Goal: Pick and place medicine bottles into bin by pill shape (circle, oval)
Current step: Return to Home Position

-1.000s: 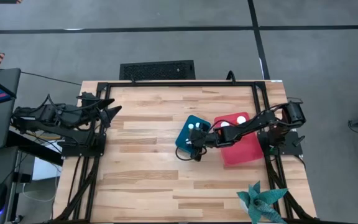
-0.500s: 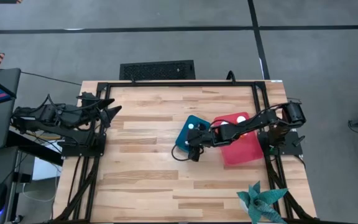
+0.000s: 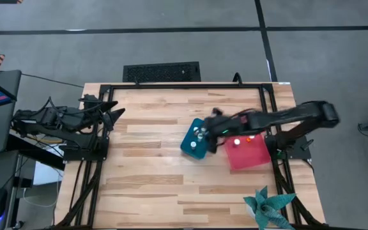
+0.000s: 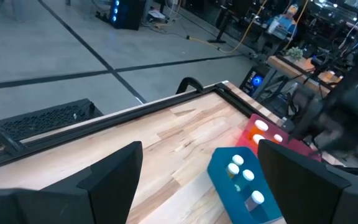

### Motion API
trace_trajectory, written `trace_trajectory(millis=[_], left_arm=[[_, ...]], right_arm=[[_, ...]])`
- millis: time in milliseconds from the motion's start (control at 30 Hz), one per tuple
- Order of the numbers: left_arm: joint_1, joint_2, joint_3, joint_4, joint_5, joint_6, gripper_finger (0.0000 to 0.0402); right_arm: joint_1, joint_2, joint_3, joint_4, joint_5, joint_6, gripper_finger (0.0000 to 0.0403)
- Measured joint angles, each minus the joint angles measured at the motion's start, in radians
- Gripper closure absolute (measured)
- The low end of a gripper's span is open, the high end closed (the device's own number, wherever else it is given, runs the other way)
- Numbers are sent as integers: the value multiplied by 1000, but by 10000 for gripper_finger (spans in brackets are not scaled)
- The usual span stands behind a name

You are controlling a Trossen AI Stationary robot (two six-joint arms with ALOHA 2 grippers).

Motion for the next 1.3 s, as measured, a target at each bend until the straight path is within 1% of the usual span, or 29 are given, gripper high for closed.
trace_trajectory(millis=[133,267,400,500,567,633,667,733,833,933,1033,1100,1167,1200,1233,1267,1300], left_arm=[[0,0,0,2,3,0,90],[0,0,0,-16,8,14,90],[0,0,0,-47,8,15,90],[0,0,0,-50,7,-9,90],[0,0,0,-41,-2,30,90],[0,-2,-4,6,3,83,90],[0,-10,-5,34,23,113,90],[0,-27,-6,100,98,189,90],[0,-75,-8,195,191,298,90],[0,-156,-56,274,228,358,90],[0,-277,-148,296,248,356,90],[0,-369,-226,295,249,321,90],[0,-452,-314,304,271,293,90],[-1,-451,-349,339,280,279,90],[-1,-447,-372,328,298,274,90],[-1,-444,-392,313,323,273,90],[-1,-430,-409,341,361,274,90]], right_arm=[[-27,-247,1,-57,3,-1,211],[-49,-489,1,-85,2,79,215],[-49,-681,-1,-120,3,88,214],[-51,-788,-22,-113,37,57,212],[-48,-880,-66,-147,49,19,210],[-49,-967,-127,-148,59,24,210],[-51,-1013,-163,-143,61,37,210],[-50,-1098,-247,-137,82,57,212],[-49,-1216,-385,-78,89,60,215],[-48,-1318,-510,-26,86,60,215],[-48,-1412,-611,-2,75,69,212],[-47,-1418,-660,9,68,90,210],[-46,-1414,-686,-30,43,101,210],[-47,-1406,-700,2,27,105,210],[-48,-1398,-721,40,6,108,210],[-46,-1404,-748,47,-20,113,211],[-45,-1406,-776,44,-41,113,213]])
